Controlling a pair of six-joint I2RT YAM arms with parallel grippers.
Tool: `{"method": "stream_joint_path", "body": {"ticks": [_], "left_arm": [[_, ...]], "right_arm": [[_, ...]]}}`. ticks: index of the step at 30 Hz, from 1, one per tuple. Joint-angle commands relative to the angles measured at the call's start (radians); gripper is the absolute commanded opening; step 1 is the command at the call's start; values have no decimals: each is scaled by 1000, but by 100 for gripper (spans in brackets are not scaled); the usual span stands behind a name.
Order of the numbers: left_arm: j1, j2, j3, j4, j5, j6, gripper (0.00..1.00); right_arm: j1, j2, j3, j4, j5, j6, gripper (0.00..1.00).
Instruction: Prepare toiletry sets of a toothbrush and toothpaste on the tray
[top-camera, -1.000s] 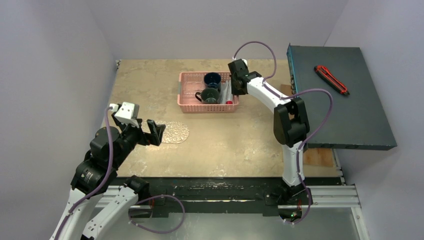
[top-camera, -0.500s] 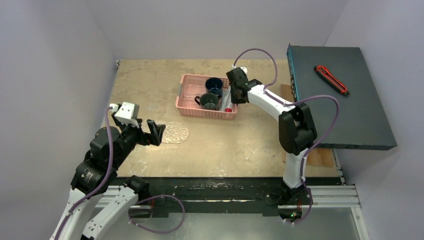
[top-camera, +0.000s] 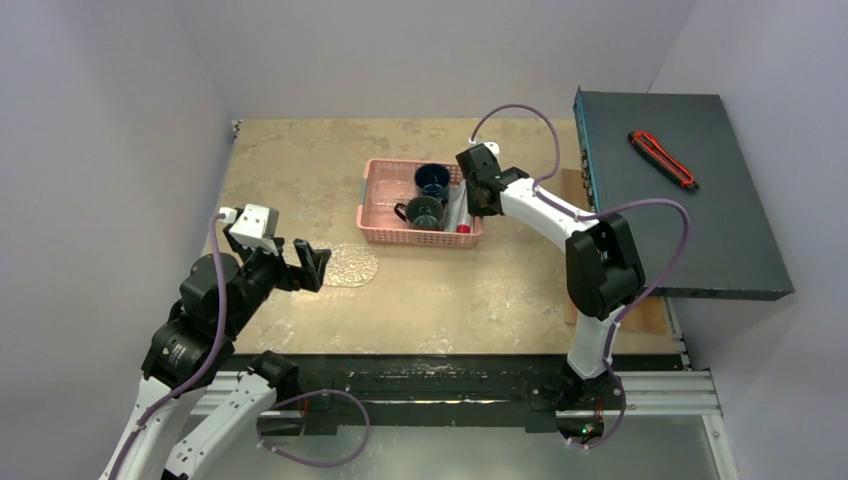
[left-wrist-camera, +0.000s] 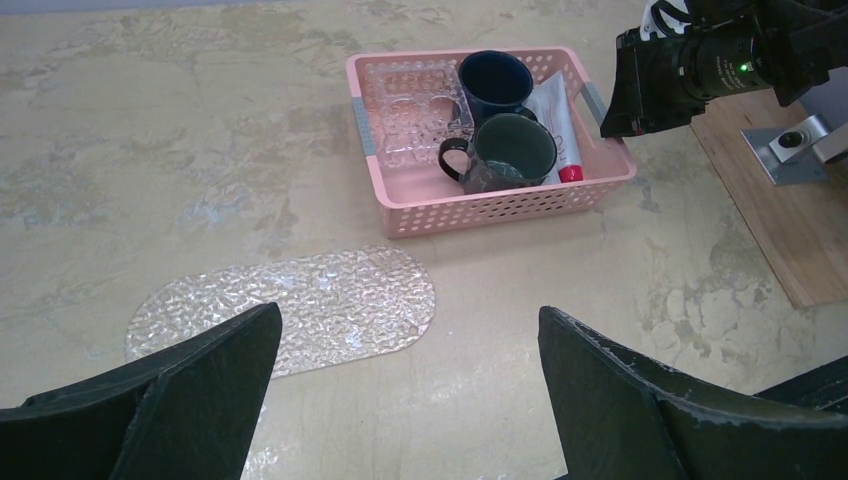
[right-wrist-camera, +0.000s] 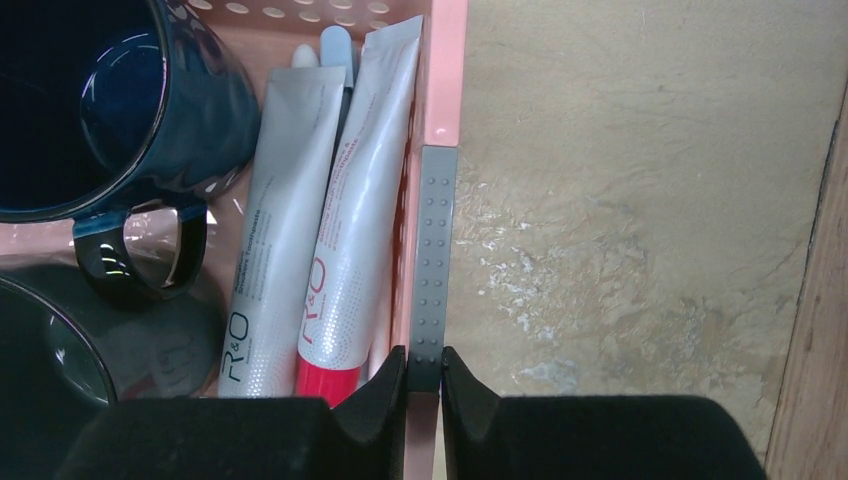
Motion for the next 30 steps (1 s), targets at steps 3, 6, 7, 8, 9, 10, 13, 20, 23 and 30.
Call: {"method": "stream_joint_path", "body": {"ticks": [3,6,7,8,9,10,13,20,23,30], "left_arm": [[2,11,26,21,-1,-2,100],[2,11,25,20,-1,-2,100],[2,12,25,21,-1,-2,100],[2,12,25,20,-2,-1,100],[2,14,25,20,-2,-1,100],[2,14,25,21,-5,-1,100],[2,21,25,21,-4,0,100],[2,25,25,17,-9,2,100],[2,26,25,17,-15,3,100],[2,25,25,14,-38,2,100]], "right_arm": [[-6,-57,21,-57,74,-38,2],[-2,-71,57,-67,45,-39,18],[1,-77,67,-71,41,-38,21],[4,-83,78,-76,40,-38,26],[8,-86,91,-83,40,-38,33],[12,-87,101,-91,44,-38,39],[34,-93,139,-121,67,-43,45],[104,-150,174,-155,51,-43,49],[147,-190,163,-141,35,-41,50],[307,-212,151,-75,-59,-18,50]]}}
